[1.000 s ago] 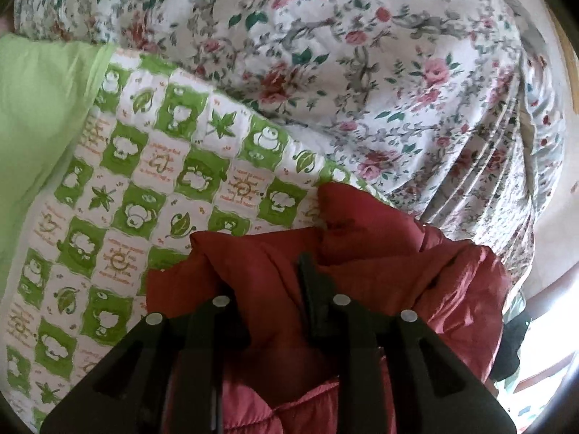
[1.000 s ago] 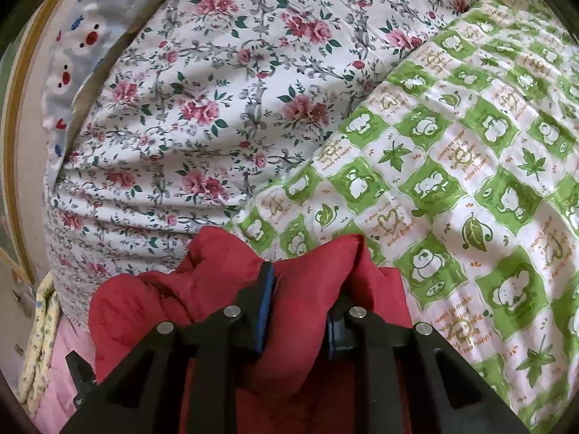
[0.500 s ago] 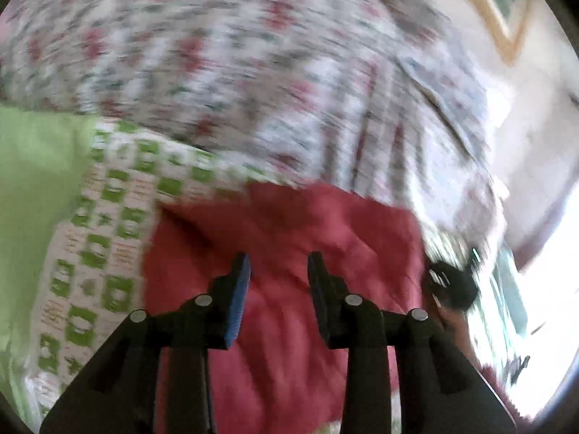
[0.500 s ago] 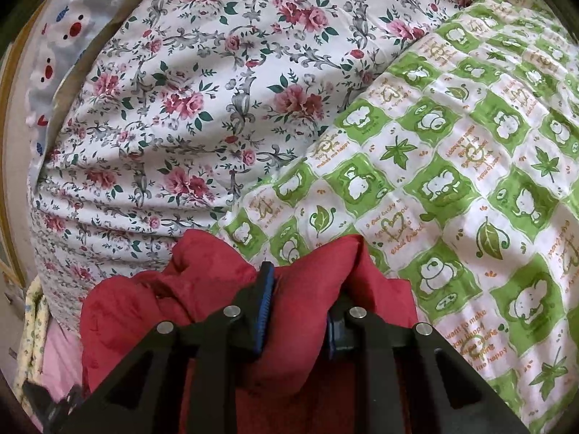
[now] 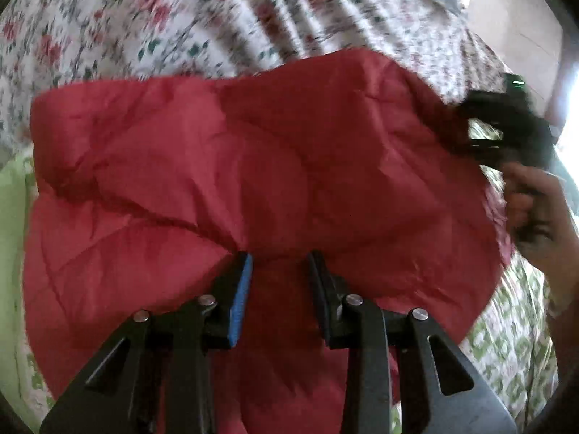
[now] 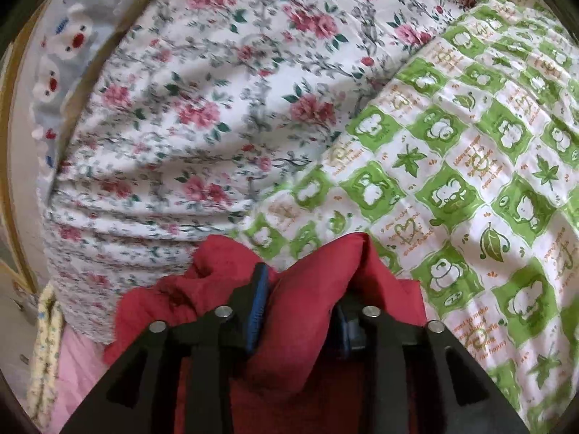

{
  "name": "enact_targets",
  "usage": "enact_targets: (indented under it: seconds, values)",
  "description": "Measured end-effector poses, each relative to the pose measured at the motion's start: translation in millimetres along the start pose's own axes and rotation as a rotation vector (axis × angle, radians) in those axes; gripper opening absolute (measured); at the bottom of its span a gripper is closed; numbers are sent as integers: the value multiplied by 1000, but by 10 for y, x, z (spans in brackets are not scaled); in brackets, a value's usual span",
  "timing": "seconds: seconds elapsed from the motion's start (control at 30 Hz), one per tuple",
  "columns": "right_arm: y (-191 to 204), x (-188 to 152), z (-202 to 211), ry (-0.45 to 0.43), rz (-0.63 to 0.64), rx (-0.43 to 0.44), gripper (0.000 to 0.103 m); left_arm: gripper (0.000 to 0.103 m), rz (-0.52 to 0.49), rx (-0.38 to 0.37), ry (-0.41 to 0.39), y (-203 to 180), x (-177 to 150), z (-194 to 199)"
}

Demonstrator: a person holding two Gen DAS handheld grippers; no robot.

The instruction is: Fold large clothes

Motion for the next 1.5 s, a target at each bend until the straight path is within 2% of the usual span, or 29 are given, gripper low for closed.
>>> enact_targets:
  seconds: [0.03, 0.1, 0.17, 0.23, 0.3, 0.4, 0.47, 0.53, 0.63, 0.73, 0.83, 0.9, 0.97, 1.1, 1.3, 1.4, 1.5]
  values:
    - [57, -26, 112, -14, 18, 17, 46, 31, 11, 6, 0, 27, 28, -25]
    - [185, -113, 338, -59, 71, 22, 59, 31, 25, 27, 0, 44, 75, -62]
    - [352, -261, 560, -118, 162, 5, 63, 31, 42, 42, 2, 85, 143, -107]
    - [562, -451, 649, -133, 283, -23, 64, 31, 53, 57, 3, 102, 196, -137]
    - [828, -687, 544, -72, 461, -54, 65, 31, 60, 67, 5, 89, 210, -178]
    - [1192, -1143, 128, 68, 790, -172, 64, 31, 84, 61, 11, 128, 227, -182]
    - [1266, -1292, -140, 122, 902, -280, 64, 31, 94, 46, 16, 169, 233, -165]
    - [1242, -1292, -401, 153, 950, -365, 64, 31, 89, 38, 12, 212, 219, -93]
    - [1033, -970, -569, 167, 829, -358, 65, 31, 94, 82, -22, 367, 175, 33]
    - [787, -570, -596, 150, 647, -328, 65, 31, 173, 129, -28, 710, 204, 79]
    - [575, -322, -619, 137, 524, -325, 65, 31, 273, 158, -2, 1090, 266, -17]
    - [481, -259, -679, 154, 485, -306, 65, 31, 327, 135, 35, 1282, 299, -153]
    - [446, -229, -719, 154, 465, -295, 65, 31, 369, 99, 55, 1423, 327, -275]
    - [400, -114, -845, 161, 423, -273, 66, 31, 377, 112, 72, 1490, 373, -352]
    - [368, -65, -828, 159, 432, -260, 66, 31, 390, 109, 57, 1525, 220, -102]
    - [373, -181, -777, 152, 447, -255, 66, 31, 383, 115, 33, 1480, 96, 54]
    - [409, -271, -732, 155, 460, -256, 66, 31, 364, 138, 52, 1462, 41, 26]
Point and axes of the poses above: each gripper's, at about its wrist camera, not at the fingertips, and z roughly against the way its jaws point, y to its left, x to its top, the point moved 1 cm from there along -z, roughly the way its jaws point, and after that the axes turned 10 degrees about y, right-handed, at the moved point
